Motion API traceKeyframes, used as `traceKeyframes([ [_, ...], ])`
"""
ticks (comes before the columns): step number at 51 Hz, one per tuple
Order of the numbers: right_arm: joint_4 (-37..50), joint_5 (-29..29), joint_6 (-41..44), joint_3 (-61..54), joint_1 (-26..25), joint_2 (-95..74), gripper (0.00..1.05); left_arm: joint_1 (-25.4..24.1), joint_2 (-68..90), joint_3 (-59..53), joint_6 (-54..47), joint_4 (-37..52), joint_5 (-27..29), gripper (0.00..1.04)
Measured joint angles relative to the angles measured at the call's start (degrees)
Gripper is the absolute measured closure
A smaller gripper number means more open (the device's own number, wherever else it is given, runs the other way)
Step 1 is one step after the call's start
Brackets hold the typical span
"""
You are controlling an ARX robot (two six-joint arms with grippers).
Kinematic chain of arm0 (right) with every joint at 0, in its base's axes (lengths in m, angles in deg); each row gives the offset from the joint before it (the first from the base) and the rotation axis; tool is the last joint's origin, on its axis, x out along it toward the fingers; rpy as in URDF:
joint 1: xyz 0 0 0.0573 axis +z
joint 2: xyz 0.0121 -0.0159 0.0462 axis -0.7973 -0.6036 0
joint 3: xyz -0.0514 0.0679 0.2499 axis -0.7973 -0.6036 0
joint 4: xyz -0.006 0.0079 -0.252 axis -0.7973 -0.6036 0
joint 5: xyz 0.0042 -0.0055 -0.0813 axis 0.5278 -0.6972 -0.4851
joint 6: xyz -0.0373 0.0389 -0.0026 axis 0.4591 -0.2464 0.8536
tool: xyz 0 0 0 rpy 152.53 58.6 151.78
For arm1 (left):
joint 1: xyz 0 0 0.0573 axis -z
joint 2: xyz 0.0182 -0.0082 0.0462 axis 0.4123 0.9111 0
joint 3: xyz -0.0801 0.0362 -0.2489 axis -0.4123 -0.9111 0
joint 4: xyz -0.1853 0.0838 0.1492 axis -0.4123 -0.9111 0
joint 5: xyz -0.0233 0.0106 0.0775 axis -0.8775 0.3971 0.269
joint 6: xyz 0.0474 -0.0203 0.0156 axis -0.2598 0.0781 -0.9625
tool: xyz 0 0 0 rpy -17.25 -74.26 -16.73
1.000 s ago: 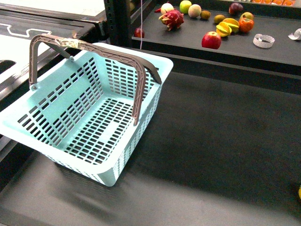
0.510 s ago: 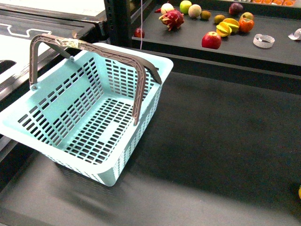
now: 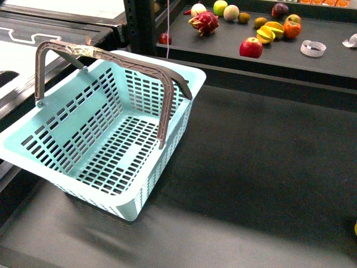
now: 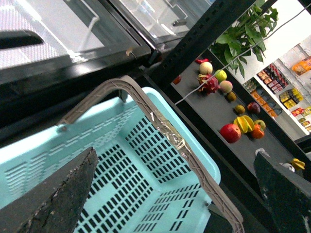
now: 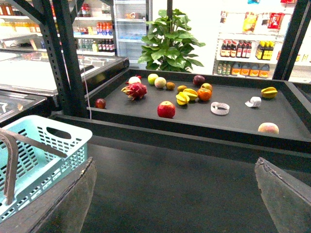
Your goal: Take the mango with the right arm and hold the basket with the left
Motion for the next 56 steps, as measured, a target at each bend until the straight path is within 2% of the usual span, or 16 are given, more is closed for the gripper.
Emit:
traceKeyframes([
  [11, 0.0, 0.0, 0.0, 0.0, 0.0, 0.0, 0.08, 5.14, 19.71, 17.35, 12.37, -3.78, -2.14, 0.08],
  [23, 0.0, 0.0, 0.0, 0.0, 0.0, 0.0, 0.08, 5.7, 30.29, 28.57, 20.04, -5.55, -5.29, 0.08],
  [34, 0.0, 0.0, 0.0, 0.0, 0.0, 0.0, 0.08, 5.75, 36.37, 35.91, 22.62, -8.46, -6.47, 0.08],
  [41, 0.0, 0.0, 0.0, 0.0, 0.0, 0.0, 0.08, 5.66, 37.59, 37.16, 22.93, -9.9, -6.45, 0.42],
  [53, 0.0, 0.0, 0.0, 0.0, 0.0, 0.0, 0.08, 5.68, 37.9, 36.46, 23.06, -9.7, -8.26, 0.81],
  [56, 0.0, -0.02, 0.0, 0.0, 0.0, 0.0, 0.08, 5.73, 37.9, 36.0, 25.29, -9.42, -9.01, 0.88],
])
